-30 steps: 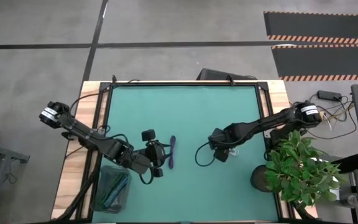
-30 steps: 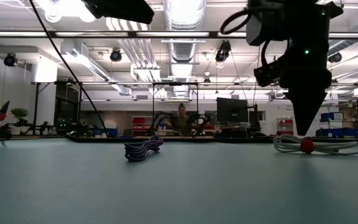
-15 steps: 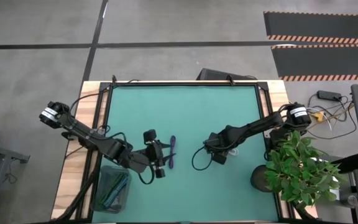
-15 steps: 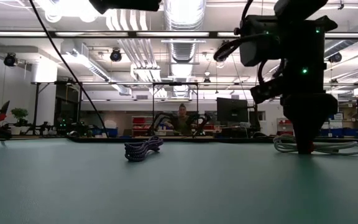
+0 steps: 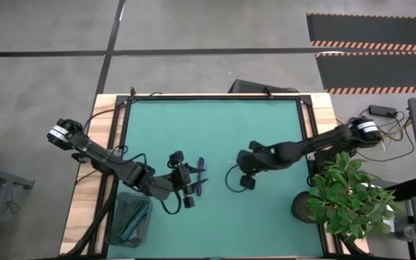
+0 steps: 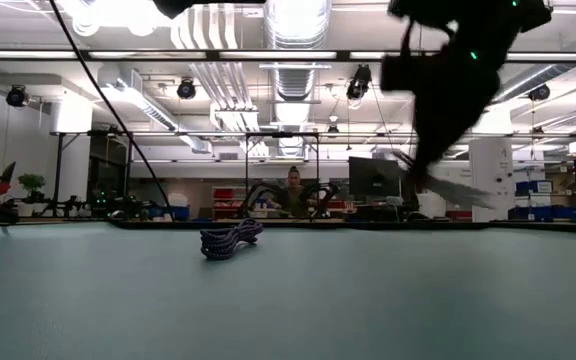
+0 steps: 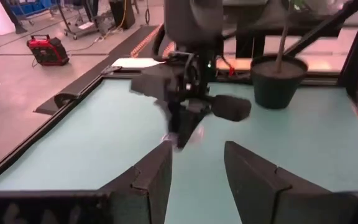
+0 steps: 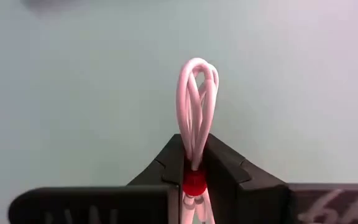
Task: Pick and place USB-C Cables
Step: Put the white charger cable into the gray bin
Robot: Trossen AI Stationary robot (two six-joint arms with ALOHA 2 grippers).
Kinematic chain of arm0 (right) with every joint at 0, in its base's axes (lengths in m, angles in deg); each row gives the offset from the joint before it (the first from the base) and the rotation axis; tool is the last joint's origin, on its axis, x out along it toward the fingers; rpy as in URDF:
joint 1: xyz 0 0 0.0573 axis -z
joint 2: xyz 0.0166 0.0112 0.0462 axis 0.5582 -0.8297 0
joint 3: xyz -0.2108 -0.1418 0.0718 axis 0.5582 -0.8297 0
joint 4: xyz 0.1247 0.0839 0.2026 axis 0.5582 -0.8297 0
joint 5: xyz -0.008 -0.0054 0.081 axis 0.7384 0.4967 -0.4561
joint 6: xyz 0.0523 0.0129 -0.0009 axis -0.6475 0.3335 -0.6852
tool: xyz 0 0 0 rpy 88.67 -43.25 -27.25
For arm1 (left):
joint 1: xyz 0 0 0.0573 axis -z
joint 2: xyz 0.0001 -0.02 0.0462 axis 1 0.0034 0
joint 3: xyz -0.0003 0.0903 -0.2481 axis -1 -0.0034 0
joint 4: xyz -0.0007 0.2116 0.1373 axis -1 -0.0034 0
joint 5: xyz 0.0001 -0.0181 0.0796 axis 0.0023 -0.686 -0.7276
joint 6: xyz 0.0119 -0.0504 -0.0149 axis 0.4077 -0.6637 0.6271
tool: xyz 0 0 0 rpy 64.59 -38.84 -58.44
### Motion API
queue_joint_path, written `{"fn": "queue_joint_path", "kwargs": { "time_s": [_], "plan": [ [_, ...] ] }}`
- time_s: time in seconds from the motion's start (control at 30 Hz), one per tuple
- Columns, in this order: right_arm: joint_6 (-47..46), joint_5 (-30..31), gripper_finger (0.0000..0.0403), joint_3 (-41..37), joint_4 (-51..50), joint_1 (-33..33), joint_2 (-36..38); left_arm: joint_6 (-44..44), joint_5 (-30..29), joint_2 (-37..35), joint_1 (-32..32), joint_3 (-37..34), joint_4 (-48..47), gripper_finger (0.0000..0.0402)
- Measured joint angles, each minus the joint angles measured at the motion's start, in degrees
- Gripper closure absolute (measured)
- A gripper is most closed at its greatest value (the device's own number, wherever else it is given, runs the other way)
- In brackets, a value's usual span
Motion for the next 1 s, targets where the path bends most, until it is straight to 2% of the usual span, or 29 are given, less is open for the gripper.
{"fn": "queue_joint_path", "kwargs": {
  "time_s": [0.13,0.23,0.37,0.47,0.63,0.8,1.0],
  "plan": [
    [9.03,-0.85,0.0373,-8.1,30.87,-0.78,5.47,-0.03,0.02,0.39,0.0,0.0,1.38,0.027],
    [15.99,-3.17,0.0373,-15.0,54.42,-1.66,6.63,-0.05,0.03,0.39,0.0,0.0,2.54,0.027],
    [19.19,-6.2,0.0373,-21.71,83.7,-1.44,3.51,-0.08,0.04,0.39,0.0,0.0,3.56,0.027],
    [19.65,-8.05,0.0373,-23.13,98.97,-1.55,-0.8,0.18,0.06,1.24,-0.35,0.02,7.26,0.027],
    [21.06,-9.92,0.0373,-22.05,104.64,-1.51,-6.28,1.5,-0.04,3.52,-0.77,0.0,12.48,0.027],
    [20.64,-12.93,0.0373,-19.36,104.69,-1.53,-9.37,1.54,-1.32,5.96,-1.14,0.0,15.19,0.027],
    [21.52,-13.16,0.0373,-17.65,104.93,-1.53,-10.35,1.45,-1.42,7.21,-1.31,-0.02,16.78,0.027]
  ]
}}
